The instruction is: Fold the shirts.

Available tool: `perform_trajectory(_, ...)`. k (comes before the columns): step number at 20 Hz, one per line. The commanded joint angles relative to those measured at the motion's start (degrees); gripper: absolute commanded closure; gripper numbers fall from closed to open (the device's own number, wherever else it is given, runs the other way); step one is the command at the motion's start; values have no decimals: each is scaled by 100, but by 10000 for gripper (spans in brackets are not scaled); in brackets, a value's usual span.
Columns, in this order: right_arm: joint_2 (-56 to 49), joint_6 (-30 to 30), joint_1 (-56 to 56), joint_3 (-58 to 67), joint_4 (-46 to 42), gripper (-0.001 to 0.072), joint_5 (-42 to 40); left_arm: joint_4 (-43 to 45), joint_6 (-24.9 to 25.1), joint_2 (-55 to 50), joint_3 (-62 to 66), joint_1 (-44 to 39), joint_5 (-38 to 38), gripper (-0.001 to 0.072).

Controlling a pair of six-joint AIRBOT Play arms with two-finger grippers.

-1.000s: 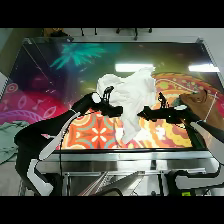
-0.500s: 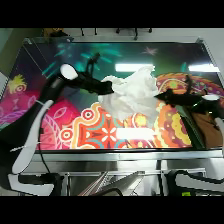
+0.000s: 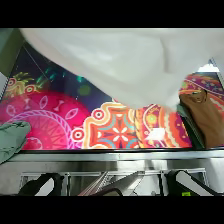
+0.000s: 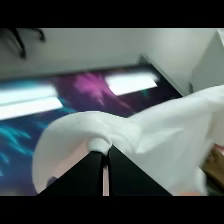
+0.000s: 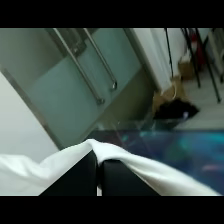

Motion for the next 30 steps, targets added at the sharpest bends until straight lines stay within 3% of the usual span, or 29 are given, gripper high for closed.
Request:
perform_trajectory(1,116,-157,-195,1532,-70,694,-461,13,367,1143,31,1604,494,691)
perform_trajectory(4,17,-240,-195,1506,-321,694,-365,-680,887,1633,-1161,2461,680,691)
perform_trajectory(8,-776,-358,372,796,-339,694,68,-1781,1580,1163,-2551,2221,673,690)
perform_trajectory(9,-1056,-490,922,516,-496,694,72,-1757,1714,863,-2776,1871,695,691)
perform_trajectory(11,-1679,-529,2061,15,-1611,694,-332,-1408,1869,109,-3108,1134,881,690)
perform_trajectory(12,-2059,-444,2455,-175,-2284,694,-629,-1032,1867,-306,-3248,789,1108,690)
perform_trajectory(14,-2796,-402,2763,-332,-2745,694,-1082,-442,1814,-1145,-3427,437,1578,690)
perform_trajectory(18,-4365,-568,2789,-332,-2251,694,-1958,-90,1814,-3458,-2802,271,1978,691)
perform_trajectory(22,-5451,-933,2763,-166,-1335,694,-2374,-120,1473,-5442,-1270,249,1585,691)
perform_trajectory(27,-5403,-1069,2540,11,-1443,694,-2142,-70,1325,-5956,-63,302,1403,691)
perform_trajectory(30,-5108,-769,2470,-4,-2435,694,-1558,-63,1211,-5866,37,356,1169,691)
